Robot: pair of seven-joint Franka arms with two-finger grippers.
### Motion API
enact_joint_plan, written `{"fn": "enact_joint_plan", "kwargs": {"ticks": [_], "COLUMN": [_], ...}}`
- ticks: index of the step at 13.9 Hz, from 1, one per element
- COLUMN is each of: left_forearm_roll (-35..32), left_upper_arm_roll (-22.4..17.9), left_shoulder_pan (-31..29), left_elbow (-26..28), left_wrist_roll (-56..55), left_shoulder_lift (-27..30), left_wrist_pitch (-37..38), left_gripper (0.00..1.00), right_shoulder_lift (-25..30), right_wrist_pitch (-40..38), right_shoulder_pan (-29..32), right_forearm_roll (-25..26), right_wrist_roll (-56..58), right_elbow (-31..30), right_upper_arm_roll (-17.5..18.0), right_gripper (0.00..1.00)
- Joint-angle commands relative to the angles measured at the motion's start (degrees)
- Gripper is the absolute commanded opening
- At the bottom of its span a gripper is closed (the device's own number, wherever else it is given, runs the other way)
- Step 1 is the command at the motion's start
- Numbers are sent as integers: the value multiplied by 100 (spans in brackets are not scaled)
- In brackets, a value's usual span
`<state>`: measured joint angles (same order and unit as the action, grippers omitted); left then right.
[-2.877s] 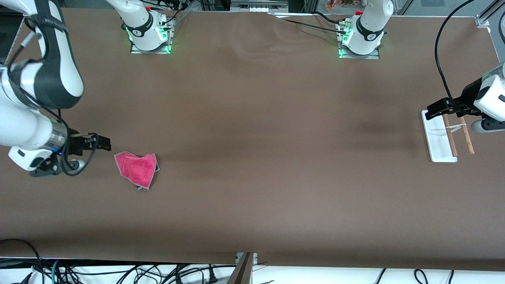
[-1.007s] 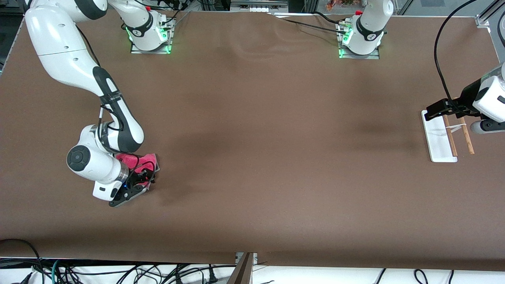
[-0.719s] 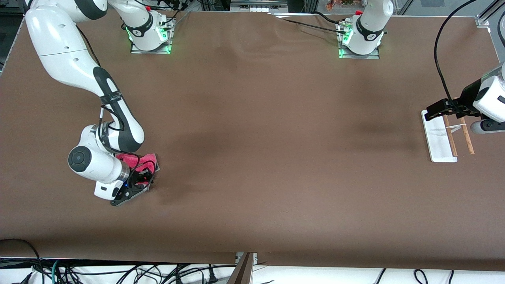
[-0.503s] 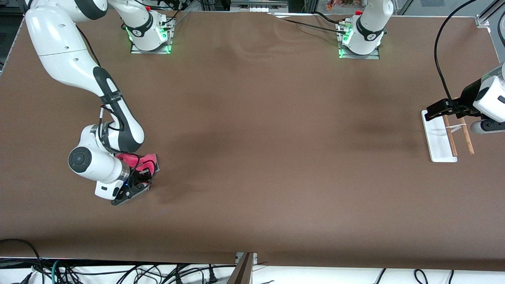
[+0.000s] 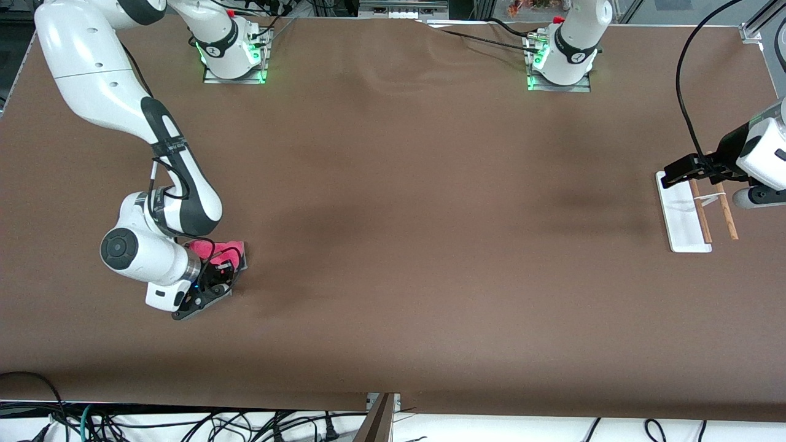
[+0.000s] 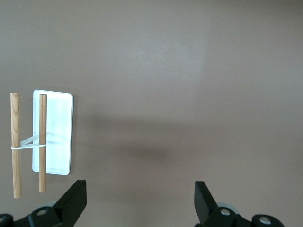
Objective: Pass towel and hang on rack
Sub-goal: 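Close the right gripper on the pink towel's edge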
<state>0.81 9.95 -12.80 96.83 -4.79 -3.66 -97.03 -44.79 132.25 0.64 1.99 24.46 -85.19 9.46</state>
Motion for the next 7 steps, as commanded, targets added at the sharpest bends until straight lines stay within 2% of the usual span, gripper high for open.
{"fn": "enact_joint_plan", "kwargs": {"ticks": [1, 4, 7], "left_forearm_roll": [-134, -143, -143], "left_upper_arm_roll": [59, 42, 33], "left_shoulder_pan": [-29, -29, -29], "left_elbow": [-103, -94, -94], "left_wrist_roll": [31, 40, 40], "left_shoulder_lift": [5, -3, -21], "left_wrist_pitch": [44, 79, 53], "left_gripper": [100, 100, 100], "right_shoulder_lift": [251, 426, 629], "right_wrist_pitch": [-138, -147, -322], "right_shoulder_pan": [24, 24, 15], "right_forearm_roll": [-102, -138, -138], "right_wrist_roll": [68, -11, -370], "right_elbow": [-15, -15, -15], "right_upper_arm_roll": [151, 222, 336], "right_gripper": [13, 13, 3]}}
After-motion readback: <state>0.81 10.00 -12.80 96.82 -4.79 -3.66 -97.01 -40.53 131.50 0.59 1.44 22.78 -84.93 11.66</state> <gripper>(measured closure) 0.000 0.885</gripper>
